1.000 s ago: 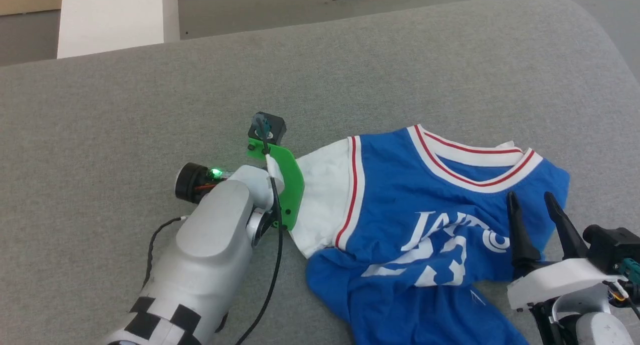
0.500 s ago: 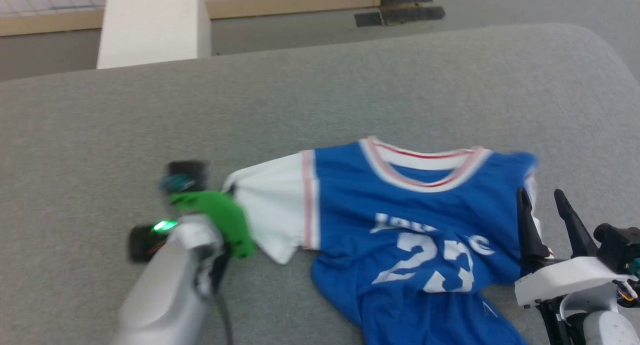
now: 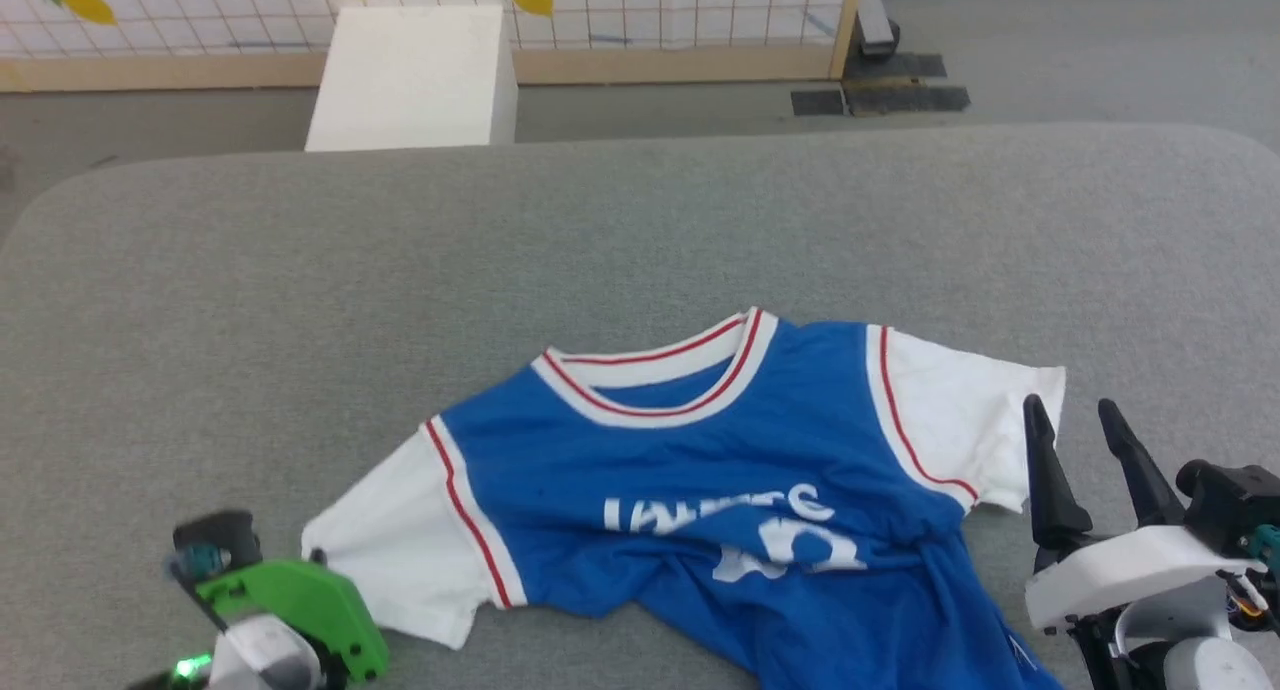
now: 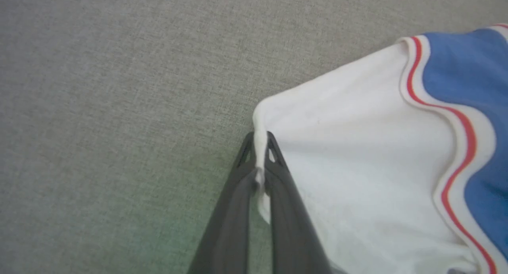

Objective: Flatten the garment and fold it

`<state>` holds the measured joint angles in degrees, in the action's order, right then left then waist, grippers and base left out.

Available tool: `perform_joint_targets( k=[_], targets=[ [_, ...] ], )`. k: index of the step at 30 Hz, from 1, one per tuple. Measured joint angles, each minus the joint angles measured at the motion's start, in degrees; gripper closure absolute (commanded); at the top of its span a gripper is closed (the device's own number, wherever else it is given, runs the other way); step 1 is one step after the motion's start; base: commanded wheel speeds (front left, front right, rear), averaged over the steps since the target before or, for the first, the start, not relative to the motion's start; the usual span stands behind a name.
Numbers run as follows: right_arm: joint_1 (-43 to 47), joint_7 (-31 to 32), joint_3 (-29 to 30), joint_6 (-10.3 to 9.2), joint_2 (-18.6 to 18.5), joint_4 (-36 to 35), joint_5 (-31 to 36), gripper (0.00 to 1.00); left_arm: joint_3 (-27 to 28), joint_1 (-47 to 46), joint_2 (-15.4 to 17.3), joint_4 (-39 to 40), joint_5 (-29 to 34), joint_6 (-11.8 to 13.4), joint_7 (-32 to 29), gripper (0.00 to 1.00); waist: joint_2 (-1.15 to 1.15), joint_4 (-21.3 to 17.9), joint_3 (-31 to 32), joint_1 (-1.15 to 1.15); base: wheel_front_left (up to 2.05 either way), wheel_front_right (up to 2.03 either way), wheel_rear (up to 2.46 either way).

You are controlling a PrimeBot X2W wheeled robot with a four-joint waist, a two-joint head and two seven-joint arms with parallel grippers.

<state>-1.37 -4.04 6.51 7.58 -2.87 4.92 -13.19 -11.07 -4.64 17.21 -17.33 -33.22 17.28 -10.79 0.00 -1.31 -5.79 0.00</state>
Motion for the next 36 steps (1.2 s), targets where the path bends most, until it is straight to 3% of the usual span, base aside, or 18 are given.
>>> perform_joint_targets(
  k=[6,11,19,20,24,28,36],
  targets=[
    [0.4,0.58,0.66,0.0,-0.01,-0.41,0.03,0.0,1.07,3.16,-1.26,4.32,0.09,-0.2,8.65,0.0,0.0,0.7,1.43,0.0,0.0,0.0,0.0],
    [0.89,1.02,0.98,0.0,-0.01,-1.16,0.04,0.0,-0.49,4.18,0.45,6.55,2.97,-3.38,13.81,0.0,0.0,0.93,1.99,0.0,0.0,0.0,0.0],
    [1.41,1.36,0.54,0.0,-0.01,-2.01,0.11,0.0,-4.09,4.57,9.1,8.46,5.04,-9.76,6.55,0.0,0.0,0.8,1.76,0.0,0.0,0.0,0.0],
    [1.41,1.52,0.27,0.0,-0.01,-2.33,0.11,0.0,-4.21,4.12,11.2,7.92,4.22,-11.82,3.2,0.0,0.0,0.58,1.1,0.0,0.0,0.0,0.0],
    [1.39,1.55,0.23,0.0,-0.01,-2.78,0.11,0.0,-4.05,1.83,11.87,5.46,1.83,-13.95,0.12,0.0,0.0,0.19,-0.22,0.0,0.0,0.0,0.0],
    [1.26,1.63,0.25,0.0,-0.01,-3.15,0.13,0.0,-4.19,-0.62,11.89,1.75,-0.1,-14.39,-3.9,0.0,0.0,-0.41,-1.77,0.0,0.0,0.0,0.0],
    [0.53,1.51,0.31,0.0,-0.02,-2.88,0.13,0.0,-3.75,-2.47,11.4,-0.76,-3.43,-12.49,-11.65,0.0,0.0,-2.16,-3.81,0.0,0.0,0.0,0.0]
  ],
)
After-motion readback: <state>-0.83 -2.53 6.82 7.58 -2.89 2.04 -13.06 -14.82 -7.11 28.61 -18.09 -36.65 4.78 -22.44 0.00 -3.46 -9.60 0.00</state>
